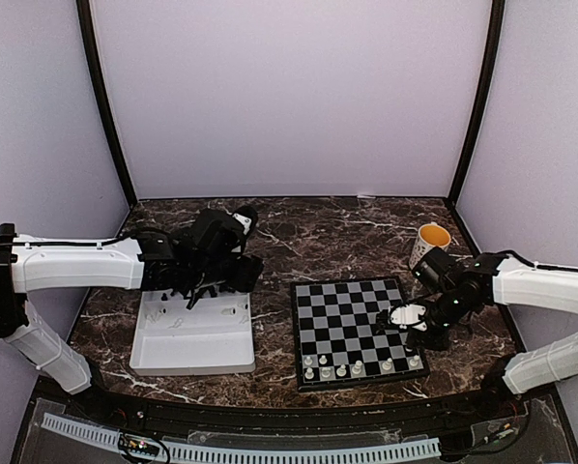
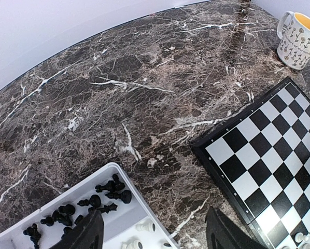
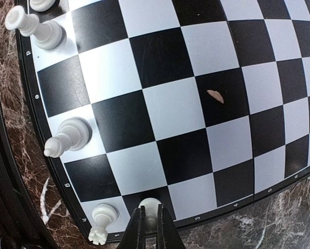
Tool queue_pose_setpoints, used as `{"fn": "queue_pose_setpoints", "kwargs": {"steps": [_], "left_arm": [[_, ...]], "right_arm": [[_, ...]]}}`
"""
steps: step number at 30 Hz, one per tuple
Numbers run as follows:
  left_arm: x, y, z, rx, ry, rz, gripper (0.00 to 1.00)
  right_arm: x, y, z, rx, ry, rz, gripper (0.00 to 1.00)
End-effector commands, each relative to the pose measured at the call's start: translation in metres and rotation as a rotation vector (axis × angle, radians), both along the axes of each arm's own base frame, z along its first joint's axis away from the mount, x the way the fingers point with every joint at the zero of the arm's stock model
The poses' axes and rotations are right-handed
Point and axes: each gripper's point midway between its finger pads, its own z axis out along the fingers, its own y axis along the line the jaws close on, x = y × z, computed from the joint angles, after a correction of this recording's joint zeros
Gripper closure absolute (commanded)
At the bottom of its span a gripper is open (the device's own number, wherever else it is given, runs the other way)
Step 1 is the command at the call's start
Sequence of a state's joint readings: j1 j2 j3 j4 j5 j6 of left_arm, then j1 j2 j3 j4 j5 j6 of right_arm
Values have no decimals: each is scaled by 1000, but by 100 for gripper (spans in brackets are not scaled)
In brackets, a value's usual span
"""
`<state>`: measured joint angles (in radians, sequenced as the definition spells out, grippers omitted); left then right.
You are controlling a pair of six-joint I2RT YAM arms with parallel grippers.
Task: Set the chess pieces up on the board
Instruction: Place the pawn at h2.
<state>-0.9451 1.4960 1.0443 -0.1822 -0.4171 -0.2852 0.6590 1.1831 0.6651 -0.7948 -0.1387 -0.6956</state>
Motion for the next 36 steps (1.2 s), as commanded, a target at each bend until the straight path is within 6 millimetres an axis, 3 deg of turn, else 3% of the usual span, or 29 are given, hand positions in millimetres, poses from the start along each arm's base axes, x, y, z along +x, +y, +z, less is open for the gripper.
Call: {"fn": "queue_pose_setpoints", "kwargs": {"steps": [1, 7, 10, 17, 22, 27, 31, 36], "left_arm": [[-2, 8, -3, 9, 14, 16, 30], [-3, 9, -6, 10, 18, 18, 30], [-4, 10, -7, 13, 20, 19, 30], [-8, 23, -12, 41, 59, 53, 28], [-25, 59, -35, 82, 206, 181, 27], [-52, 86, -69, 75, 397, 307, 39], [-64, 96, -92, 87, 499, 329, 44], [-57, 97, -104, 9, 563, 360, 49]], "right_arm": [[-6, -3, -7, -16, 38, 5, 96], [-6, -5, -11, -34, 47, 5, 93], [-5, -5, -10, -35, 46, 0, 82], [1, -2, 11, -12, -1, 11, 71], [17, 8, 36, 32, -73, 7, 66], [38, 27, 46, 124, -125, -54, 64], [46, 42, 44, 189, -115, -83, 64], [49, 52, 46, 231, -100, -87, 64]]}}
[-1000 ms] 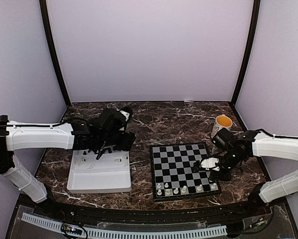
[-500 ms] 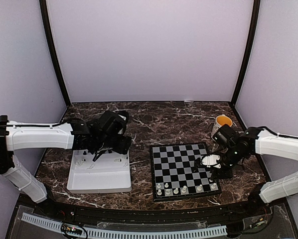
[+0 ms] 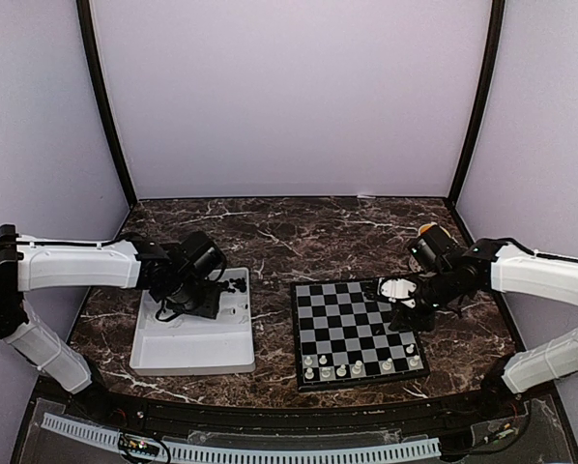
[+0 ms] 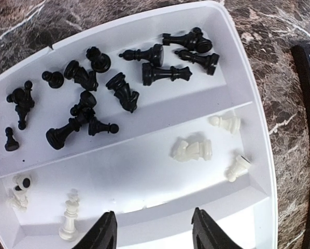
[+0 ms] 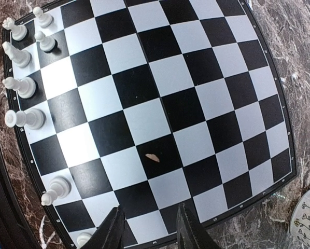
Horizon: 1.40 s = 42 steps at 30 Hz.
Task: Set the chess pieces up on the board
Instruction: Place the pawn at h2, then pick up the knight from the storage box.
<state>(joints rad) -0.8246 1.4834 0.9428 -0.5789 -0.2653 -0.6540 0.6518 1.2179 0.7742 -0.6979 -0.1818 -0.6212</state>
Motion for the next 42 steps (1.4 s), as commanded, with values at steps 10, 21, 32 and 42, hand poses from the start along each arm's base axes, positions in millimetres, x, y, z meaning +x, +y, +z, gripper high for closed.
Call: {"fn": "queue_pose_setpoints", "kwargs": {"steps": [10, 21, 32, 42], "left_arm": [[13, -24, -34, -132, 102, 55, 44], [38, -41, -46, -58, 86, -27, 41], [23, -28, -56, 59, 182, -112, 68], [21, -36, -2, -67, 91, -135, 72]], "right_arm": [[11, 17, 9, 88, -21, -16, 64], [11, 20, 6, 88, 1, -10, 64], [12, 22, 6, 93, 9, -14, 64], [14, 27, 14, 109, 15, -2, 64]]}}
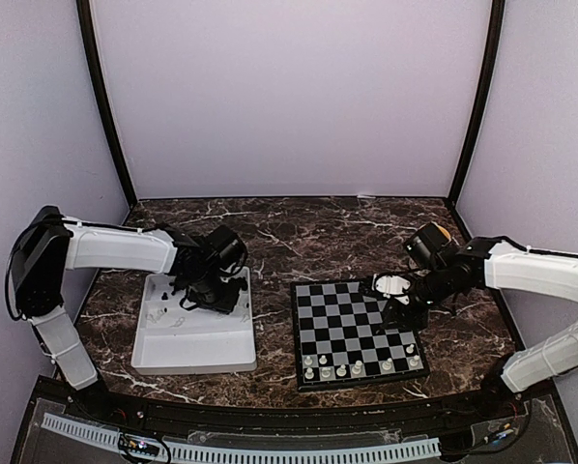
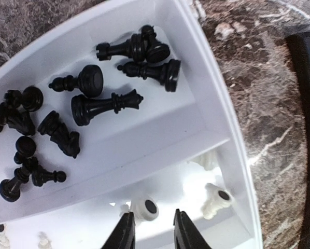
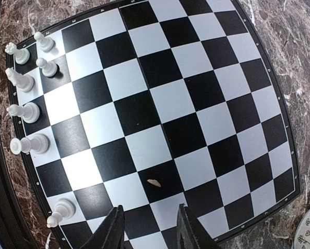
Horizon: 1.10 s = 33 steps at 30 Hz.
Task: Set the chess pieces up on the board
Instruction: Pick up the knight from the storage box.
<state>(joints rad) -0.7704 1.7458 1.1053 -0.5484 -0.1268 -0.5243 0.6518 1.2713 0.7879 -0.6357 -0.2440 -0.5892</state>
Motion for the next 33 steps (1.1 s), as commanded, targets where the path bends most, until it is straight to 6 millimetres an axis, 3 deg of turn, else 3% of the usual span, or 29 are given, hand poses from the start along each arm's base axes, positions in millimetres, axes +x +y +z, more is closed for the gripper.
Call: {"fn": "queue_pose_setpoints", "kwargs": {"steps": [1, 7, 13, 21, 33], "left_arm": [[-6, -1, 43, -93, -53, -21, 72], [-10, -1, 46, -118, -66, -55, 68], [-7, 5, 28, 23, -38, -202, 67], [-6, 10, 6, 102, 66, -220, 63], [-1, 9, -12, 118, 107, -231, 73]], "right_arm": [[9, 11, 15, 48, -14, 4, 64], [13, 18, 19, 62, -3, 17, 64], [12, 20, 19, 70, 5, 22, 64], [9, 16, 16, 64, 2, 9, 64], [11, 18, 13, 61, 12, 12, 64]]}}
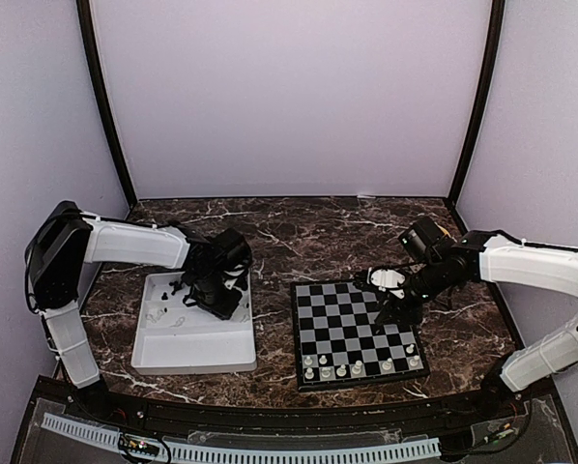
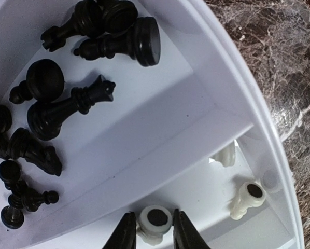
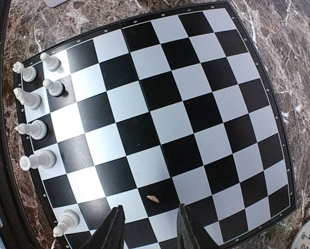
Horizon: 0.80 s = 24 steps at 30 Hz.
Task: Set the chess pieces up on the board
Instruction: Pick up the knight from the storage box.
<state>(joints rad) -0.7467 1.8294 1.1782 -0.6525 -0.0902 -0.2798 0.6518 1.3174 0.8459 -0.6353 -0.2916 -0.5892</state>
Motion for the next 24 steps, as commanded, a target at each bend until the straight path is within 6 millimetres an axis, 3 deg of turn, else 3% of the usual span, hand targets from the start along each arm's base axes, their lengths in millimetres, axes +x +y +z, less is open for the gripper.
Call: {"fn": "queue_pose_setpoints", "kwargs": {"steps": [1, 6, 10, 16, 19, 20, 21, 22, 24], "left_arm": [[2, 3, 2, 10, 18, -11, 74], [3, 3, -1, 9, 28, -18, 86], [7, 5, 16, 2, 0, 18, 94], [19, -9, 90, -205, -159, 138, 98], [28, -31, 134, -438, -243, 220, 98], [28, -33, 136, -481, -243, 266, 98], [32, -44, 158, -593, -278, 266, 98], [31, -46, 159, -642, -269, 310, 99], [40, -60, 194, -834, -335, 344, 100]], "right_arm": [[4, 3, 3, 19, -3, -9, 64], [4, 4, 3, 20, -2, -8, 64], [6, 7, 14, 38, -4, -5, 64], [22, 32, 48, 131, -25, 14, 64], [40, 55, 73, 214, -32, -2, 64], [46, 63, 81, 245, -31, -11, 64], [54, 71, 92, 279, -34, -19, 63], [59, 79, 100, 311, -31, -28, 63], [71, 95, 118, 374, -36, -46, 63]]}}
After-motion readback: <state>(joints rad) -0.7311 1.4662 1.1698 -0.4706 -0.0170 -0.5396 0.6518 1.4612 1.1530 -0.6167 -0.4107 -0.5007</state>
